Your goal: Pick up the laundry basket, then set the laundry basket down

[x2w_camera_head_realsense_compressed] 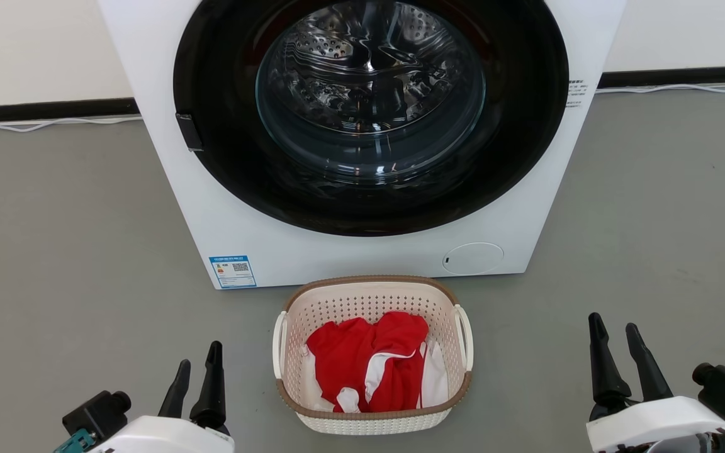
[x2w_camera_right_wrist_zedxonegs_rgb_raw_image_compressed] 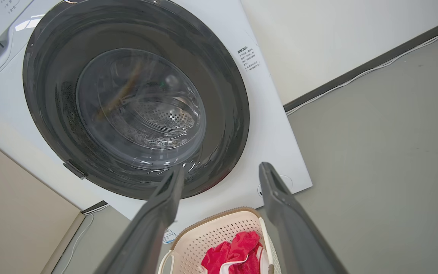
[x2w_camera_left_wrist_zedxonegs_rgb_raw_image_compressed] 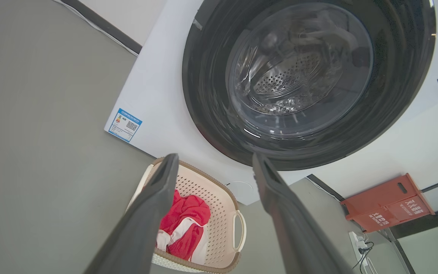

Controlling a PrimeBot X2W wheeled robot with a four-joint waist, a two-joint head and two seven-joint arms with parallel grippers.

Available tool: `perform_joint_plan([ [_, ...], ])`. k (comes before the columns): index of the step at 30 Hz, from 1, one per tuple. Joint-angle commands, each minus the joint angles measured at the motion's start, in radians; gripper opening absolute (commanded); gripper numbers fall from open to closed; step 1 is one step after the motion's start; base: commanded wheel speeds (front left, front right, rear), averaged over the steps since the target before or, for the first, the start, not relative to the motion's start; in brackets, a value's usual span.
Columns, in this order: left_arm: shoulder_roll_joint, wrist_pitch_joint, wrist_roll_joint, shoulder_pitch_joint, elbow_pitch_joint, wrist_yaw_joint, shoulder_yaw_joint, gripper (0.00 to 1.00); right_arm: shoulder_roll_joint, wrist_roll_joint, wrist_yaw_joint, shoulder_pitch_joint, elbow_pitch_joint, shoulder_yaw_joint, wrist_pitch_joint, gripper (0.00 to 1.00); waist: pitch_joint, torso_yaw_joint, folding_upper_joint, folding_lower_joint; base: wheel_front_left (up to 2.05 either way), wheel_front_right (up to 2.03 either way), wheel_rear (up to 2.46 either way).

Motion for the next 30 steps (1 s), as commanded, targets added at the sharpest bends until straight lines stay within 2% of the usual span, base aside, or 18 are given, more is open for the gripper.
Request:
perform_joint_plan([
  [1,0.01,-0.018,0.043,-0.037,-0.021,0.008,0.016,1.0,-0.009,-0.047,0.005,-0.016,-0.037,0.022,-0.02,1.0,0.001,0.0,-0.0001,0.0,0.0,0.0,0.0],
  [30,0.013,-0.103,0.455,-0.029,-0.041,0.041,0.0,1.0,-0.01,-0.415,0.007,-0.007,-0.035,0.027,-0.105,1.0,0.014,0.001,-0.0001,0.0,0.0,0.0,0.0],
])
